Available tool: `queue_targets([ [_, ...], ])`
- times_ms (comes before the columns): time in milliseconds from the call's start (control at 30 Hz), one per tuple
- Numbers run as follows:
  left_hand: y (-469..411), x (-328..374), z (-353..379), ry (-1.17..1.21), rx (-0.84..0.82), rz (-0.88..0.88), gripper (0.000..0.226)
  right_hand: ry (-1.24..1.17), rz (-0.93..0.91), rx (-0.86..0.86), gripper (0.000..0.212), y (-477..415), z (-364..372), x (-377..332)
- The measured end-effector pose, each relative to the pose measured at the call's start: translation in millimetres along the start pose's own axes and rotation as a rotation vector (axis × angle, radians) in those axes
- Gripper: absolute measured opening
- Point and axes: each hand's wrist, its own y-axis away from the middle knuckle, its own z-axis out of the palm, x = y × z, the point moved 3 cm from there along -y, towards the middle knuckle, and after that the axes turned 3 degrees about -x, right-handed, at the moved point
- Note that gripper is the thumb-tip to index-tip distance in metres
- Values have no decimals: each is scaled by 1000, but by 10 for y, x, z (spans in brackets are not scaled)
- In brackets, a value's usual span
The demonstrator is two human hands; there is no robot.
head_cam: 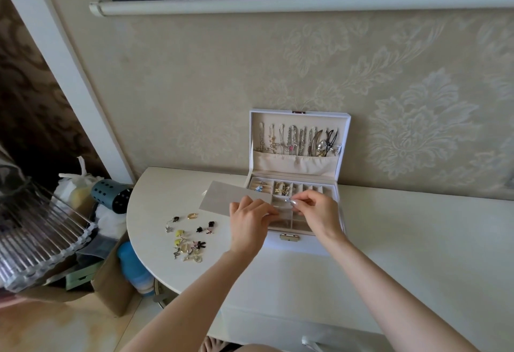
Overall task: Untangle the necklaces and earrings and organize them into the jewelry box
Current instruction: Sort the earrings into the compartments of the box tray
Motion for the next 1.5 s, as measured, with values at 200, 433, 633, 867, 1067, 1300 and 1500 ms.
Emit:
queue_targets([
  [200,120,-85,-169,-67,81,-58,14,143,-82,-98,10,23,119,-21],
  [433,568,-242,-409,-149,238,-308,7,574,-164,-296,18,80,175,52],
  [633,605,-768,-527,-256,41,-771,23,435,-195,-160,19,122,155,5],
  [867,320,-1051,-371,-396,-319,-602,30,327,-227,-154,21,149,199,-30],
  [1067,297,-958,-337,-436,-349,-565,16,267,-249,-162,20,197,227,-76],
  [1300,449,-758,-554,-176,-63,-523,9,171,-257,-160,21,226,235,-130],
  [1500,574,-317,-652,340,-38,-601,7,143,-316,-404,40,329,413,-254],
])
